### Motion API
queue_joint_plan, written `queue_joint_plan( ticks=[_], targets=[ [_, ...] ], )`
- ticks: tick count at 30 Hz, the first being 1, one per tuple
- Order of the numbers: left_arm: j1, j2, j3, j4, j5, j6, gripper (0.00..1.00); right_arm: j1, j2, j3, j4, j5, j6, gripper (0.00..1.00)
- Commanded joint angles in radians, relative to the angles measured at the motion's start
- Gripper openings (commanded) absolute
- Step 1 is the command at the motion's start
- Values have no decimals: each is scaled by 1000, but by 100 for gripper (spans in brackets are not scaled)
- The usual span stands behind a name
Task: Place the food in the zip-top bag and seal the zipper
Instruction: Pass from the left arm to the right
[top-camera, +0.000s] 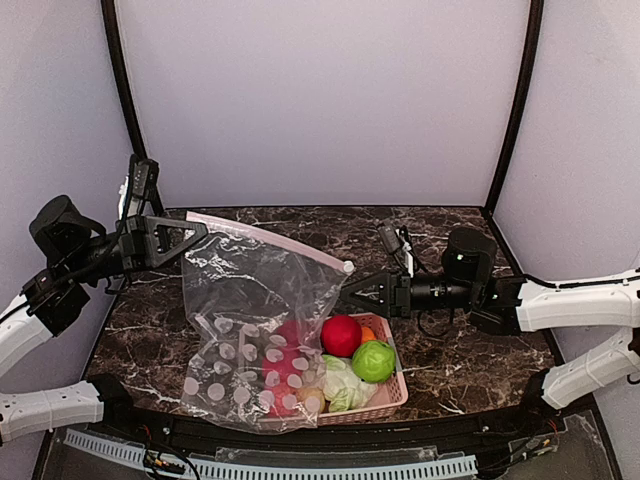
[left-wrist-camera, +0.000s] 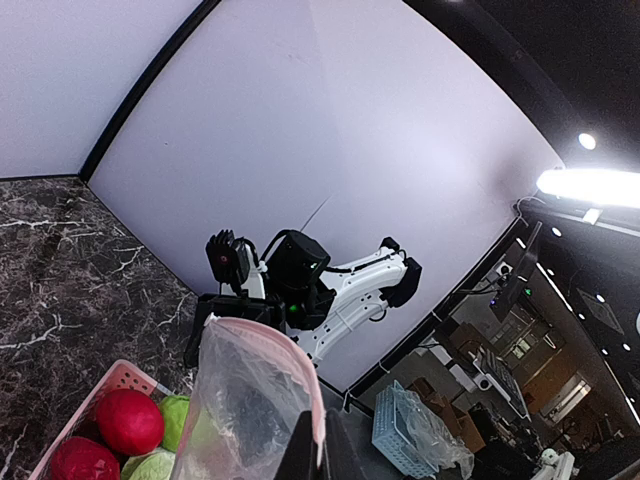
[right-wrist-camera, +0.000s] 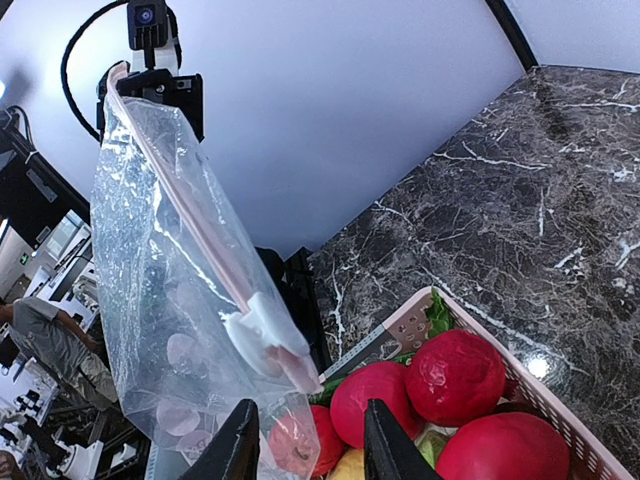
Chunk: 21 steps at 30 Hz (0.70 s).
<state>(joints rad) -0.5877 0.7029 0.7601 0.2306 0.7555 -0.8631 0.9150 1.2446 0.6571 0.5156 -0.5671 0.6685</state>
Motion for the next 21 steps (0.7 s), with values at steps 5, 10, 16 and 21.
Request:
queue_joint_plan(
  ticks=[5,10,16,21],
  targets=[
    [-5,-7,-3,29,18,-10,1,-7,48,51,106,-46,11,37],
    [-4,-1,-5,35,23,-15,1,-9,80,73,129,-66,18,44],
    [-4,1,-3,39,25,-14,1,-8,109,93,144,-85,25,46],
    [-4,-5,-1,13,-3,2,1,-8,96,89,145,-86,24,25]
  ],
)
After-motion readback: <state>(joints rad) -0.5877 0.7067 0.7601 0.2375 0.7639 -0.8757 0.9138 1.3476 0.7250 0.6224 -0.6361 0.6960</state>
